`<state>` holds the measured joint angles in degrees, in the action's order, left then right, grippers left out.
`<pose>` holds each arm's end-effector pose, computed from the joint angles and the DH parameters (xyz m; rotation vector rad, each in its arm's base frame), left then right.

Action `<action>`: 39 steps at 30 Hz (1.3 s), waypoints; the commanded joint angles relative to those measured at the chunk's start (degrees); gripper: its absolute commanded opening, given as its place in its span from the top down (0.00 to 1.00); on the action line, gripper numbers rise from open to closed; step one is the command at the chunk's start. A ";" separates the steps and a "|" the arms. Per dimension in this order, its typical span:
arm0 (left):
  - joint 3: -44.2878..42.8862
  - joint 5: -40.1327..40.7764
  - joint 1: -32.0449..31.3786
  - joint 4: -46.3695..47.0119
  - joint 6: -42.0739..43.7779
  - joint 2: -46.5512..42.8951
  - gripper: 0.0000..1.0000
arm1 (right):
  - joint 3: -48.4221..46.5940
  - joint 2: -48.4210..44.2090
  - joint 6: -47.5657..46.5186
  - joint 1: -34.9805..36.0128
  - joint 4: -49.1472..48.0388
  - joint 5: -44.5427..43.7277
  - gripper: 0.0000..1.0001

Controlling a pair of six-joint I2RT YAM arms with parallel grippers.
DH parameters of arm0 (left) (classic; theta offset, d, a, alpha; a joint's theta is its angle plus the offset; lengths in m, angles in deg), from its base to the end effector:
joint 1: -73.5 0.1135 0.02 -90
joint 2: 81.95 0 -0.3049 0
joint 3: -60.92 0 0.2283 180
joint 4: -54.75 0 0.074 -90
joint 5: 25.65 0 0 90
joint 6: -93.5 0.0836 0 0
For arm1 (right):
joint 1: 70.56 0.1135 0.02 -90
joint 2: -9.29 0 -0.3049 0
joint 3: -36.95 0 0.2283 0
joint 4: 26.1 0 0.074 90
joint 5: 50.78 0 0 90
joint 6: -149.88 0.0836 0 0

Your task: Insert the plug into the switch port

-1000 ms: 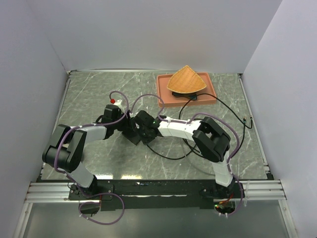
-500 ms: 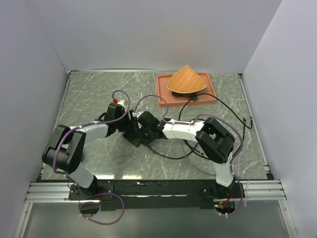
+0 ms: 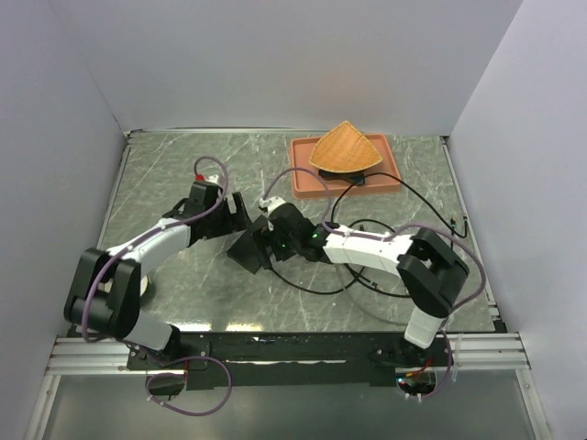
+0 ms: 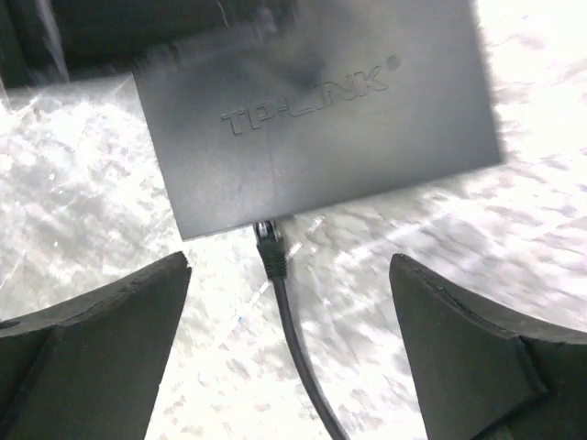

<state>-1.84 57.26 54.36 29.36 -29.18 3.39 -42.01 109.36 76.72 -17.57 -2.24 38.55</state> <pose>0.2905 -0.1118 0.2131 -0.2335 2.4669 -0.5539 0.2402 0.3171 0.2201 -0.7488 2.3133 0.5652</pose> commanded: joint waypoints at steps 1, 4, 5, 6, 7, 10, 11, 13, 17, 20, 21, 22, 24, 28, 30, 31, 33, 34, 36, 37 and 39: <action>-4.67 4.89 0.42 -0.93 -0.80 -7.89 0.01 | 0.97 -7.16 -1.81 -0.43 -0.62 -4.77 0.01; -5.99 4.90 0.41 0.91 -1.50 -11.23 0.04 | 0.62 -10.06 -2.69 -0.87 1.30 -6.89 0.01; -6.35 4.37 0.42 1.53 -2.29 -11.77 0.04 | 0.53 -11.12 -2.86 -1.22 2.01 -7.94 0.01; -6.87 4.28 0.42 2.06 -2.73 -12.12 0.04 | 0.18 -11.65 -2.87 -1.57 2.62 -8.73 0.01; -8.44 4.02 0.42 2.24 -3.17 -12.30 0.04 | 0.09 -12.00 -2.69 -2.10 4.28 -9.52 0.01; -11.87 0.95 0.42 3.73 -5.36 -10.82 0.04 | 0.44 -13.67 -2.17 -4.56 7.36 -13.12 0.01; -12.76 0.33 0.42 4.26 -6.41 -10.11 0.04 | 0.79 -13.94 -1.99 -5.78 8.24 -14.26 0.01; -14.86 -2.48 0.33 4.35 -7.12 -7.92 0.04 | 1.23 -14.11 -1.81 -6.84 10.43 -17.52 0.01; -10.58 -4.59 -0.02 9.35 -8.97 -7.56 0.04 | 3.16 -12.89 -0.58 -9.22 12.46 -20.07 0.08; -6.97 -5.30 -0.02 12.70 -8.89 -7.47 0.04 | 3.87 -10.43 1.35 -11.85 13.17 -19.64 0.33; -6.36 -5.21 -0.02 12.53 -8.89 -7.30 0.04 | 4.13 -9.81 1.35 -12.90 12.83 -18.77 0.32; -6.44 -5.39 -0.02 12.44 -8.89 -6.68 0.04 | 4.31 -8.59 1.53 -13.26 12.56 -17.10 0.32; -6.70 -5.56 -0.02 12.09 -8.27 -6.07 0.04 | 4.31 -7.44 1.62 -13.35 12.12 -16.74 0.39; -6.17 -5.83 -0.02 12.88 -8.27 -6.24 0.04 | 2.82 -3.58 2.49 -13.35 13.96 -17.00 0.42; -6.26 -5.83 -0.02 12.62 -7.83 -6.24 0.04 | 2.11 -2.52 3.19 -13.44 14.75 -17.79 0.42; -6.44 -5.83 -0.02 12.35 -7.48 -6.15 0.04 | 1.85 -1.56 3.46 -13.35 15.54 -18.40 0.42; -6.52 -5.39 -0.02 11.73 -7.13 -6.06 0.04 | 1.50 -0.59 3.90 -13.79 15.90 -18.76 0.42; -6.52 -5.21 -0.02 11.56 -6.95 -5.98 0.04 | 1.32 0.38 4.08 -13.97 16.68 -18.76 0.43; -6.61 -4.86 -0.02 11.21 -6.86 -6.15 0.04 | 1.06 1.17 4.34 -14.50 16.86 -17.62 0.51; -6.61 -4.77 -0.02 11.21 -6.86 -6.15 0.04 | 1.23 1.26 4.34 -14.67 16.78 -17.18 0.53; -6.44 -4.69 -0.02 11.47 -6.78 -6.24 0.04 | 2.46 1.18 3.99 -15.29 15.20 -14.91 0.59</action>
<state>-7.92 52.45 54.54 39.22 -36.44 -2.10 -38.75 110.39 79.58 -31.52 13.33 21.88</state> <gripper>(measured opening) 0.963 0.455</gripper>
